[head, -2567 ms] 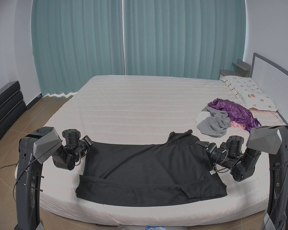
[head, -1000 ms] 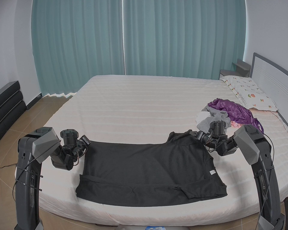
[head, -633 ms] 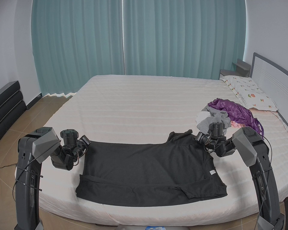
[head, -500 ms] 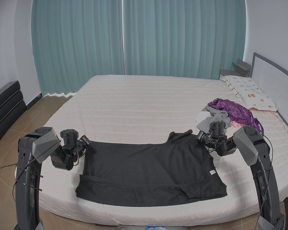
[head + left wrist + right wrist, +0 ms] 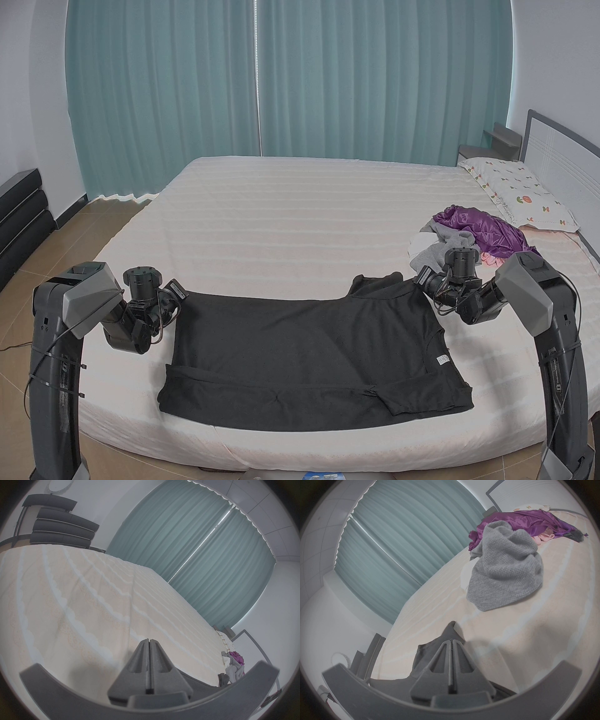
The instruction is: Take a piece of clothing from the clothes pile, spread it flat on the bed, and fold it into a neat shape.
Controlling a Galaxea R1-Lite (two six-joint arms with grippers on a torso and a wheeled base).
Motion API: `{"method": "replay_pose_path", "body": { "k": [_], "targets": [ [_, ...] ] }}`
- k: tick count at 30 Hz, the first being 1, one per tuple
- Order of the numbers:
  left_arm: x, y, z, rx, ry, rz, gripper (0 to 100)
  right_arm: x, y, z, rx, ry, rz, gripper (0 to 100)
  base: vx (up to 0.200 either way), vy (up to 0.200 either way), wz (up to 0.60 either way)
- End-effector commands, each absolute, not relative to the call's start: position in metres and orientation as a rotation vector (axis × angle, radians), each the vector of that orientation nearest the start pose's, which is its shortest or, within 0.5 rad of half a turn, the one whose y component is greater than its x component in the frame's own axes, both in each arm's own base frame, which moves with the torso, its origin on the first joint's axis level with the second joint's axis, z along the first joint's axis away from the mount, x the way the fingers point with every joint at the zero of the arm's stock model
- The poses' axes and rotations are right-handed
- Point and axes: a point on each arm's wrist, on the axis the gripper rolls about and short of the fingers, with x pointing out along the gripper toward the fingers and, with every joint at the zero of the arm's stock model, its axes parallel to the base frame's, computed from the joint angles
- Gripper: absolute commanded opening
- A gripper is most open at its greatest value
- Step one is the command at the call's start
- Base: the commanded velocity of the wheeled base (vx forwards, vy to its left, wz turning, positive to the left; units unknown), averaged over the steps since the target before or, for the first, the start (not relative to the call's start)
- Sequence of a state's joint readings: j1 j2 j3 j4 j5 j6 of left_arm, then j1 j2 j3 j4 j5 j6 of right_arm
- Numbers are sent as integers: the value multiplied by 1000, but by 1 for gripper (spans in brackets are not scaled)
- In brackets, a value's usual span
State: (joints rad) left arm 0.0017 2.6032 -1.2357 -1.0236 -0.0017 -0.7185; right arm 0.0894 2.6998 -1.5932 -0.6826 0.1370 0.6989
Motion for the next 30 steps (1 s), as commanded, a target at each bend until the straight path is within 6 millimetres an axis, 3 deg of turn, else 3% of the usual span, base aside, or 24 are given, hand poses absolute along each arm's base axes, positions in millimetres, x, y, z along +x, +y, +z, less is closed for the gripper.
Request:
{"method": "replay_pose_path", "body": {
  "k": [1,14,20,30],
  "targets": [
    [462,1,-25,-714,310,118,0,501,42,-17,719,461,58,0,0,0,0],
    [456,3,-10,-715,277,109,0,475,23,5,787,414,55,0,0,0,0],
    [453,3,-7,-716,269,108,0,466,18,7,801,416,70,0,0,0,0],
    [434,4,-10,-714,314,123,0,430,19,5,813,544,118,0,0,0,0]
  ]
}}
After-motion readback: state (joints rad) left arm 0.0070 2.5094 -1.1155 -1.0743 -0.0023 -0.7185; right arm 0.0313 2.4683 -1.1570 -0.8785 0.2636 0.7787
